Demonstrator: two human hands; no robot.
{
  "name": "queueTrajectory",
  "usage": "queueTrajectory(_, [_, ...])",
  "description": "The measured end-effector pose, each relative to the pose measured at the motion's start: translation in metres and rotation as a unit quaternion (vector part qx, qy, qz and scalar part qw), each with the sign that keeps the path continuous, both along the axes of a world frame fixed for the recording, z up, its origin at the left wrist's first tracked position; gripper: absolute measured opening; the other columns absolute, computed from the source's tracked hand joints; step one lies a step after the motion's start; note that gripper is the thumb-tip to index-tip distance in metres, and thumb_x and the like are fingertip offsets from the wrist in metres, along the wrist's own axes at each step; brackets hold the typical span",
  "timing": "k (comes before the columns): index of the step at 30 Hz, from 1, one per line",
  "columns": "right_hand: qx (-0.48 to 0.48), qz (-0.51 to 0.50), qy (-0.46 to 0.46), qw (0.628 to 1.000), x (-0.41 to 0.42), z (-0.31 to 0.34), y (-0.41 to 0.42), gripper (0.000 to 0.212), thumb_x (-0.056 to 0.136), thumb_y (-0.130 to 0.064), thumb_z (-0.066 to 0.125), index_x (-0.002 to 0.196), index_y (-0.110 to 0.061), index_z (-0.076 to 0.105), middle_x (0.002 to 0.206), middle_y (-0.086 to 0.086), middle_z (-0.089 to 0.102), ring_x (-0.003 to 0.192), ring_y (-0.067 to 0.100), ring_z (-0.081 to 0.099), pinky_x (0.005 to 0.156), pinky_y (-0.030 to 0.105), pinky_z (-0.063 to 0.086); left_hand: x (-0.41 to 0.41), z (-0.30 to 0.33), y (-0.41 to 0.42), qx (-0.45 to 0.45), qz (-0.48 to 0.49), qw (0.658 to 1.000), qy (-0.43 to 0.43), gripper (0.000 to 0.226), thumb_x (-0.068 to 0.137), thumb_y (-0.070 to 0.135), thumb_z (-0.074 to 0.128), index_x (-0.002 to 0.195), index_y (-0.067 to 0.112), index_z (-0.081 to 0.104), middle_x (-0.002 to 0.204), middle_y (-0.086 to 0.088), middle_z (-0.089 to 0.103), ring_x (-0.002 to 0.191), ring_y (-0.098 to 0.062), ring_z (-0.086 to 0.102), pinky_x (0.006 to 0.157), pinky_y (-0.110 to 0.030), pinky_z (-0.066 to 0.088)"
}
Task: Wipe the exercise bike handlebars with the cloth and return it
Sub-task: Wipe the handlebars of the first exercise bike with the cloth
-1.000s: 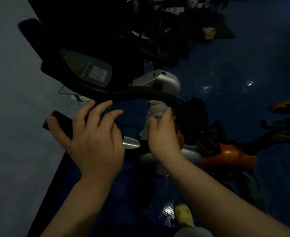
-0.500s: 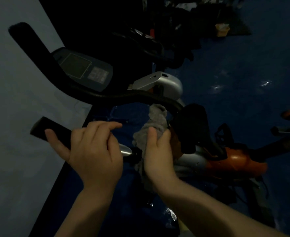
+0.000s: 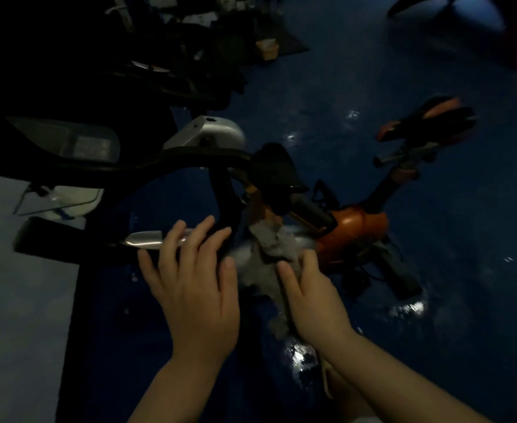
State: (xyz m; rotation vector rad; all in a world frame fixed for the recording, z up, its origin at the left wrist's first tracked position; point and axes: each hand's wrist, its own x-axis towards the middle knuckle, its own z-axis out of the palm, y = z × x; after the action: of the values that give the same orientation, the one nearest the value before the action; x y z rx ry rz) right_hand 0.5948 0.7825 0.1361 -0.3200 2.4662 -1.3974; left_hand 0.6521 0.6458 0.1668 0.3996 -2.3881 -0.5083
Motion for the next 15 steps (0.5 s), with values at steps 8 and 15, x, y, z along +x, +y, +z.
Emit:
queueTrajectory(8, [0.205, -0.056, -0.022, 0.977, 0.014, -0.038, 0.144, 0.017, 0.093, -0.042, 0.050, 0.097, -0.026, 0.053, 0.091, -0.003, 0.060, 0.083, 0.017, 0.057, 0.069, 0.038, 0.048, -0.028, -0.062, 0.118, 0.128, -0.282, 0.938, -0.153, 0.029, 0.094, 0.024, 0.044, 0.113, 0.019, 0.065, 0.126, 0.006, 0.060, 0.121, -0.011, 0.050, 0.104, -0.034, 0.039])
queueTrajectory(15, [0.264, -0.173, -0.054, 0.947, 0.009, -0.060, 0.288, 0.019, 0.094, -0.038, 0.050, 0.105, -0.024, 0.057, 0.106, 0.000, 0.060, 0.092, 0.019, 0.058, 0.072, 0.034, 0.048, -0.091, -0.116, 0.247, 0.059, -0.387, 0.845, -0.365, 0.031, 0.094, 0.025, 0.045, 0.124, 0.024, 0.055, 0.128, 0.008, 0.055, 0.118, -0.013, 0.047, 0.098, -0.031, 0.039])
